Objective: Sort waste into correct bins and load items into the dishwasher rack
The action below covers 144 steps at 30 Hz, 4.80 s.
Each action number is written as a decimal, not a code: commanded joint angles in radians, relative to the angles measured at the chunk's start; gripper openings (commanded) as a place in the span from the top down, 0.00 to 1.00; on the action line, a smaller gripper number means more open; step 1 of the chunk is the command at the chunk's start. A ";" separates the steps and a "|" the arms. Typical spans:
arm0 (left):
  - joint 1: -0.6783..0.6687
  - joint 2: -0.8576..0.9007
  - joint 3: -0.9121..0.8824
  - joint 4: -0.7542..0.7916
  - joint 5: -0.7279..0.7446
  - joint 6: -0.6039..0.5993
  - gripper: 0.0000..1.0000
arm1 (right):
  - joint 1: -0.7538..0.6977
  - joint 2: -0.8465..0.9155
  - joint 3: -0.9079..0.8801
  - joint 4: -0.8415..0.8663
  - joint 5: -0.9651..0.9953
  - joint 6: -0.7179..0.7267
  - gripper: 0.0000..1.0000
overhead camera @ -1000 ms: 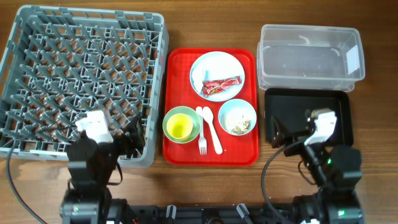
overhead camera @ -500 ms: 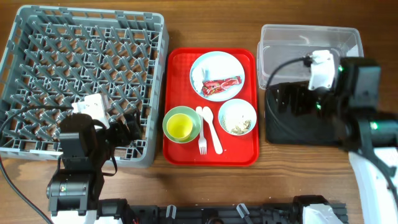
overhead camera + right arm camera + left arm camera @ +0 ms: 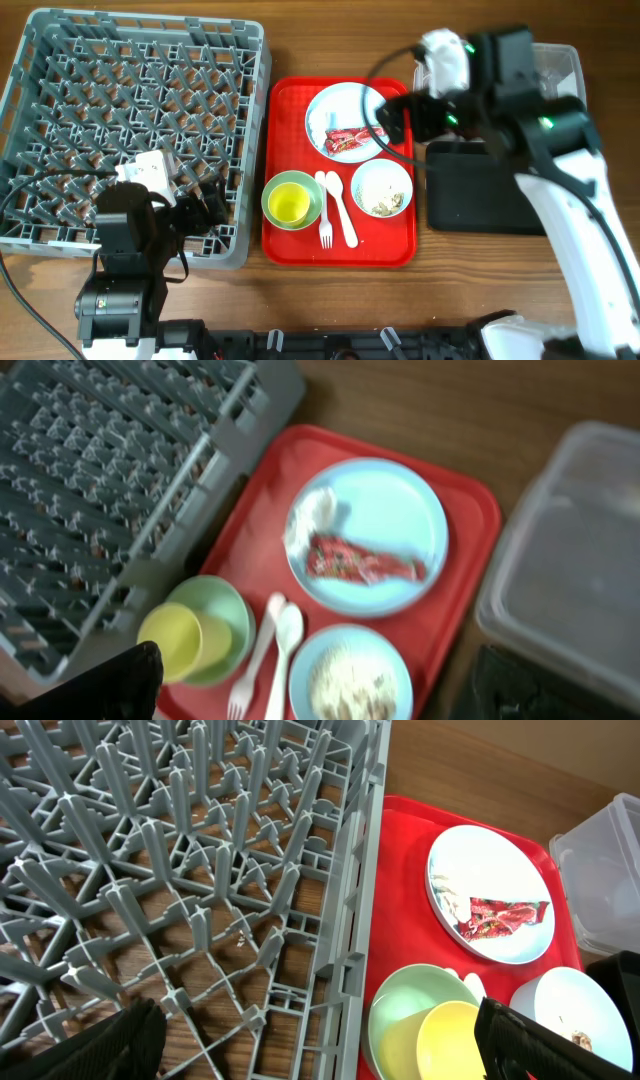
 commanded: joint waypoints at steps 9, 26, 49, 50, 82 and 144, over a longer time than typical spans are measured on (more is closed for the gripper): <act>0.008 -0.002 0.022 0.004 -0.006 0.019 0.00 | 0.205 0.403 0.093 0.268 0.166 0.108 0.10; 0.008 -0.002 0.022 0.003 -0.005 0.019 0.00 | 0.235 0.773 0.091 0.400 0.231 0.383 0.40; 0.008 -0.002 0.022 0.003 -0.005 0.019 0.00 | -0.169 0.336 0.069 0.118 0.440 0.616 0.90; 0.008 -0.002 0.022 0.003 -0.005 0.019 0.00 | -0.192 0.338 0.056 0.121 0.437 0.618 0.88; 0.008 -0.002 0.022 -0.001 -0.005 0.019 0.00 | 0.023 0.522 -0.082 0.171 0.224 0.139 0.12; 0.008 -0.002 0.021 0.000 -0.006 0.019 0.00 | 0.084 0.695 -0.047 0.239 0.050 -0.537 0.55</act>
